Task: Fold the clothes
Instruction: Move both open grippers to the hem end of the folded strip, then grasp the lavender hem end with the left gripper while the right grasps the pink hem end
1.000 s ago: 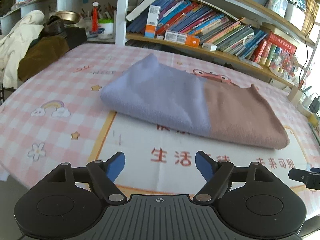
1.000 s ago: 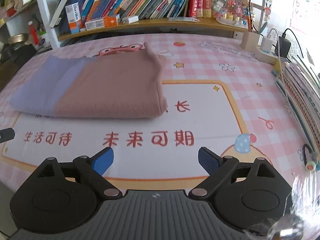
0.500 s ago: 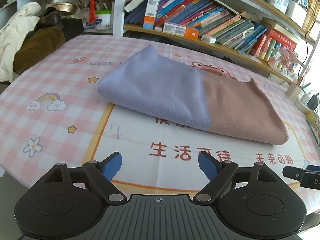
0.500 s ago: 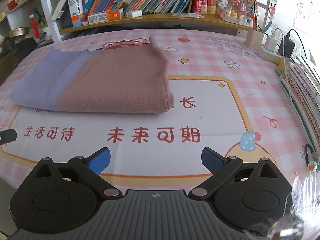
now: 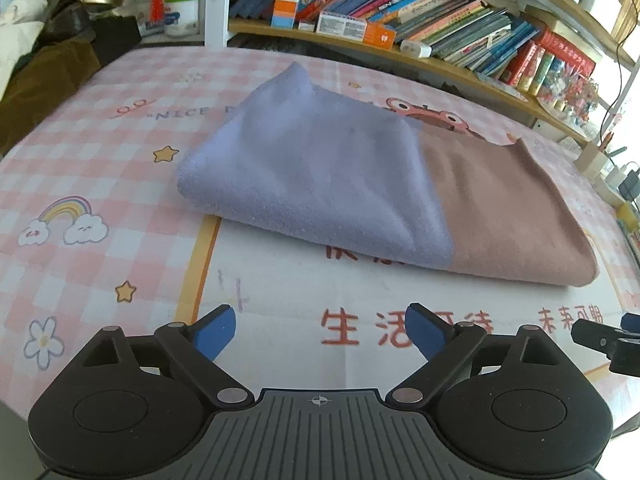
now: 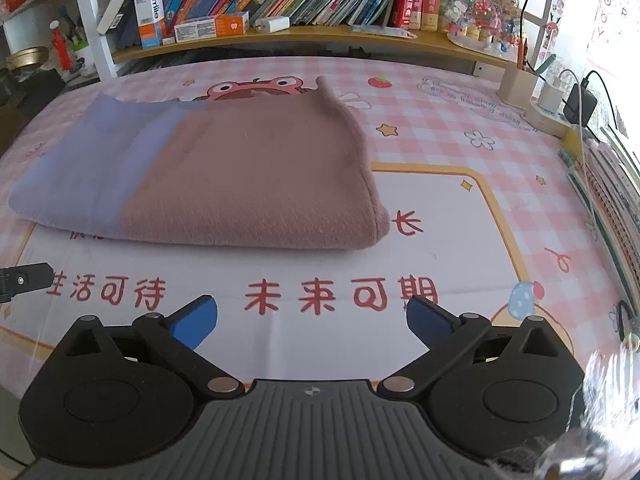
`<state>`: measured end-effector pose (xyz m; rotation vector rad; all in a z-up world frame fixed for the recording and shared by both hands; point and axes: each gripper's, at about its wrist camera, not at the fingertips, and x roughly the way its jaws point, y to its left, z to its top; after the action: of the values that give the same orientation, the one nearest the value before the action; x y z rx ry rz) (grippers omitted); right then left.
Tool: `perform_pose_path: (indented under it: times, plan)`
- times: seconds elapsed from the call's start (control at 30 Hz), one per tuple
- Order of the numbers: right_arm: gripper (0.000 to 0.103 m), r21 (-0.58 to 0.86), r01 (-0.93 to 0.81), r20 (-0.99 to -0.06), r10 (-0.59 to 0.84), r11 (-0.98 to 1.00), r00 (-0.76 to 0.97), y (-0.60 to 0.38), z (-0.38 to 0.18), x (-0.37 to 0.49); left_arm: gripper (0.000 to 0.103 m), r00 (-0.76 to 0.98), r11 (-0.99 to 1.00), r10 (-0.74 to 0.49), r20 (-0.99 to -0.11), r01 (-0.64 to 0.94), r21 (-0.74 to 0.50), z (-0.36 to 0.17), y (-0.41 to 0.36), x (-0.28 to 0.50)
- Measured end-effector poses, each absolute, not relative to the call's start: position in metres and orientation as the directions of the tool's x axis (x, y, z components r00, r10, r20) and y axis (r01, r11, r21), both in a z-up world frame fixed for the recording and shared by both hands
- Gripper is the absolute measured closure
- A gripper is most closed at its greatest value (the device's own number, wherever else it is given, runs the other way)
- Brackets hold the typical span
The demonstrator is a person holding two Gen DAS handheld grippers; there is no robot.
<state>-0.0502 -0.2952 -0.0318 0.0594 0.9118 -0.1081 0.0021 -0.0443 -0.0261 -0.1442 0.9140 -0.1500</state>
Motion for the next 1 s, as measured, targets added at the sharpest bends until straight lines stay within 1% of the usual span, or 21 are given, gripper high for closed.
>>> perform_pose_path:
  times: [0.1,0.17,0.37,0.47,0.53,0.63,0.73,0.8,0.87,0.97,1.0]
  plan:
    - [0.001,-0.002,0.136,-0.792,-0.085,0.991,0.604,-0.293,-0.031,-0.045,0.009,0.610,0.966,-0.234,-0.757,0.058,-0.252,-0.026,-0.033,0.011]
    - [0.001,-0.008,0.147,-0.792,-0.096,0.989,0.603,-0.291,-0.031,-0.042,0.009,0.616,0.944,-0.280,-0.736,0.039,-0.327,-0.027,-0.021,0.018]
    - [0.001,-0.029,0.176,-0.791,-0.130,0.984,0.597,-0.287,-0.030,-0.034,0.011,0.630,0.792,-0.386,-0.673,-0.148,-0.593,-0.041,0.025,0.041]
    - [0.001,-0.032,0.202,-0.797,-0.147,0.979,0.586,-0.289,-0.030,-0.033,0.013,0.651,0.739,-0.399,-0.646,-0.190,-0.647,-0.046,0.036,0.047]
    - [0.001,-0.035,0.221,-0.801,-0.159,0.975,0.578,-0.290,-0.031,-0.032,0.018,0.669,0.689,-0.403,-0.624,-0.228,-0.688,-0.050,0.044,0.051]
    - [0.001,-0.043,0.237,-0.802,-0.175,0.971,0.572,-0.289,-0.031,-0.032,0.021,0.696,0.572,-0.413,-0.587,-0.304,-0.762,-0.059,0.059,0.059]
    - [0.001,-0.042,0.247,-0.797,-0.181,0.968,0.576,-0.288,-0.029,-0.033,0.025,0.717,0.452,-0.410,-0.564,-0.377,-0.808,-0.067,0.071,0.069]
    - [0.001,-0.025,0.262,-0.790,-0.180,0.965,0.587,-0.290,-0.026,-0.034,0.025,0.723,0.398,-0.406,-0.559,-0.411,-0.820,-0.071,0.075,0.075]
    - [0.001,0.010,0.288,-0.784,-0.171,0.958,0.597,-0.296,-0.024,-0.032,0.028,0.722,0.377,-0.398,-0.566,-0.434,-0.819,-0.072,0.076,0.080]
    - [0.004,0.107,0.355,-0.778,-0.144,0.929,0.611,-0.312,-0.021,-0.024,0.039,0.714,0.359,-0.384,-0.586,-0.469,-0.807,-0.074,0.077,0.086]
    - [0.004,0.147,0.386,-0.778,-0.134,0.911,0.614,-0.319,-0.021,-0.019,0.047,0.709,0.356,-0.380,-0.594,-0.481,-0.801,-0.074,0.078,0.087]
